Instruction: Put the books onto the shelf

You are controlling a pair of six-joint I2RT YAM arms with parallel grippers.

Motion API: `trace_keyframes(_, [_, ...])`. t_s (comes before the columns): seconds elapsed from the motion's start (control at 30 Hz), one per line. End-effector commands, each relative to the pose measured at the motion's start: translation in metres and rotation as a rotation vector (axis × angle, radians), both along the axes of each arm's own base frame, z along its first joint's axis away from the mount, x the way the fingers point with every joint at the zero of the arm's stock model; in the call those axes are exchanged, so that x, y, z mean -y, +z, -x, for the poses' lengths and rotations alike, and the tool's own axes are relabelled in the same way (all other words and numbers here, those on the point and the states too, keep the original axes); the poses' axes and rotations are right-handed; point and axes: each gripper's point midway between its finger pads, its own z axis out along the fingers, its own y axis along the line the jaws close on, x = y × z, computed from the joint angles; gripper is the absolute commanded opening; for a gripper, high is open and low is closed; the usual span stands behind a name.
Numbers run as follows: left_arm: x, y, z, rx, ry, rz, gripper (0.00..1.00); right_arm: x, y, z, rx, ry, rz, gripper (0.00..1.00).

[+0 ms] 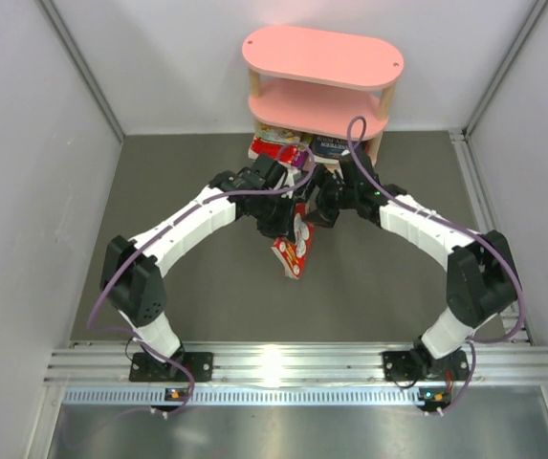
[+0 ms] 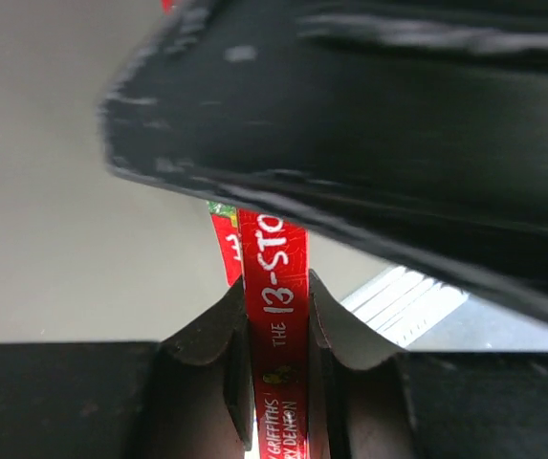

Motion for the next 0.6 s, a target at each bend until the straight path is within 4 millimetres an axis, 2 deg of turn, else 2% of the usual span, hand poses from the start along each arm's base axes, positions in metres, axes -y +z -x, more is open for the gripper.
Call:
trace_keyframes(0.0, [0.053,0.088,0.005,0.203,-0.128,0.254,0.0,-0.035,-0.001,0.017,-0.032,0.116,-0.029,0.75])
trace_keyframes(0.1, [0.06,0.096,0.01,0.224,-0.137,0.261,0.0,-0.053,-0.026,0.031,-0.098,0.188,-0.002,0.65])
trace_keyframes(0.13, [0.066,0.1,0.016,0.225,-0.155,0.269,0.0,-0.056,-0.03,0.034,-0.108,0.2,0.001,0.56])
trace_keyframes(0.2, [0.072,0.101,0.02,0.232,-0.17,0.268,0.0,-0.062,-0.038,0.036,-0.13,0.217,0.013,0.49])
trace_keyframes(0.23, [0.074,0.103,0.021,0.239,-0.174,0.268,0.0,-0.064,-0.039,0.036,-0.13,0.222,0.013,0.23])
trace_keyframes(0.3, [0.076,0.102,0.025,0.238,-0.183,0.257,0.0,-0.067,-0.037,0.032,-0.126,0.228,0.013,0.0])
trace_keyframes(0.4, [0.073,0.101,0.024,0.253,-0.174,0.232,0.0,-0.07,-0.036,0.028,-0.113,0.234,0.016,0.0])
trace_keyframes(0.43, [0.07,0.1,0.022,0.263,-0.169,0.22,0.05,-0.071,-0.035,0.027,-0.112,0.235,0.014,0.0])
trace_keyframes(0.47, [0.068,0.101,0.021,0.271,-0.16,0.211,0.2,-0.071,-0.035,0.026,-0.11,0.234,0.014,0.0])
trace_keyframes(0.53, [0.059,0.102,0.014,0.308,-0.115,0.175,0.34,-0.071,-0.033,0.025,-0.104,0.233,0.011,0.0])
trace_keyframes(0.57, [0.056,0.103,0.012,0.321,-0.101,0.167,0.59,-0.07,-0.032,0.024,-0.102,0.227,0.012,0.0])
